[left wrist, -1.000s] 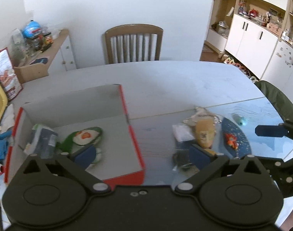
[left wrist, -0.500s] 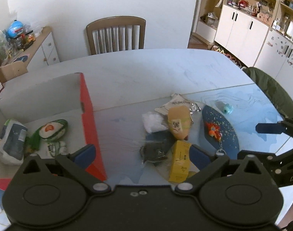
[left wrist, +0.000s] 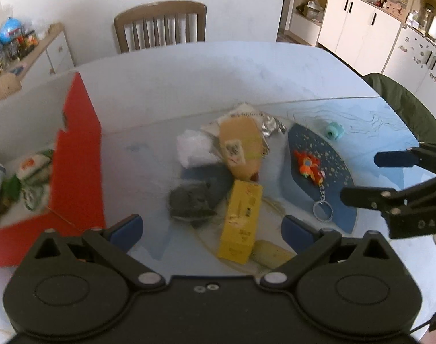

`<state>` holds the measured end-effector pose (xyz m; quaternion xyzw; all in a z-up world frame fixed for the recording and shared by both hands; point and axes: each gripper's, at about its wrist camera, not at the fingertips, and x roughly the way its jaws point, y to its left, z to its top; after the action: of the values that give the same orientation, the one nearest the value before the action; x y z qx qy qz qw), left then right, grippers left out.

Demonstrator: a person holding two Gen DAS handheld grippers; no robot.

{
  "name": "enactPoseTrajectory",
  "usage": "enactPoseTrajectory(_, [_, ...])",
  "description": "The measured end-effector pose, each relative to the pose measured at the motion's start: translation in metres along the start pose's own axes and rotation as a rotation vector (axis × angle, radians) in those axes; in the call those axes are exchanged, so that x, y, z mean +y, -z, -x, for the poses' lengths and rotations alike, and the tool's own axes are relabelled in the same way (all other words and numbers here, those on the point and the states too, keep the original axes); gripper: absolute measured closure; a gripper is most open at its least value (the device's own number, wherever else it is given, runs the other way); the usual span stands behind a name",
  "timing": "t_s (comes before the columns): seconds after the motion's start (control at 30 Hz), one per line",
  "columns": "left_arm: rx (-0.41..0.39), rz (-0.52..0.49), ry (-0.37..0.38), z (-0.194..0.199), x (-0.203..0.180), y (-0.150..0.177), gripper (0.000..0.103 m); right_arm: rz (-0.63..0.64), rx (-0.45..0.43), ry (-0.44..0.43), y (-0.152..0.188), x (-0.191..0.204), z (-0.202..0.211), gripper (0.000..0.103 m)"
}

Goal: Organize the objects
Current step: 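Grasp the yellow carton with the left tool while the right tool grasps the red bird plush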

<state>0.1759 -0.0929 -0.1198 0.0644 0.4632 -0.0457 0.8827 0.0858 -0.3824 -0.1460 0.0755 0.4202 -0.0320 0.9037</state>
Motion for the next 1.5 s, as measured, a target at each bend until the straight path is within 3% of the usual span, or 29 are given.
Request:
enactPoseTrajectory(0.27, [-0.003,0.003,-0.04,-0.02,-0.011,0.006,0.002,0.005,0.033,0.007,0.001,-0.018,-0.032,0.013])
enactPoseTrajectory(0.67, [0.04,0.006,-0.042,-0.041,-0.015,0.008,0.02,0.071,0.063,-0.005,-0.006,-0.016,-0.07,0.014])
enactPoseTrajectory(0.93, [0.061,0.015,-0.021,-0.046,-0.016,0.009,0.045,0.131,0.07,0.013,-0.01,-0.004,-0.085,0.03])
enactPoseTrajectory(1.17, [0.065,0.005,-0.01,-0.045,-0.019,0.01,0.058,0.14,0.065,0.02,-0.01,-0.001,-0.089,0.047])
enactPoseTrajectory(1.23, [0.067,0.008,-0.001,-0.044,-0.019,0.01,0.067,0.142,0.064,0.021,-0.01,-0.001,-0.09,0.051])
enactPoseTrajectory(1.37, [0.071,0.011,0.001,-0.042,-0.02,0.009,0.069,0.143,0.062,0.024,-0.01,0.001,-0.089,0.064])
enactPoseTrajectory(1.5, [0.066,0.021,0.007,-0.038,-0.018,0.009,0.072,0.143,0.059,0.021,-0.008,0.002,-0.087,0.064])
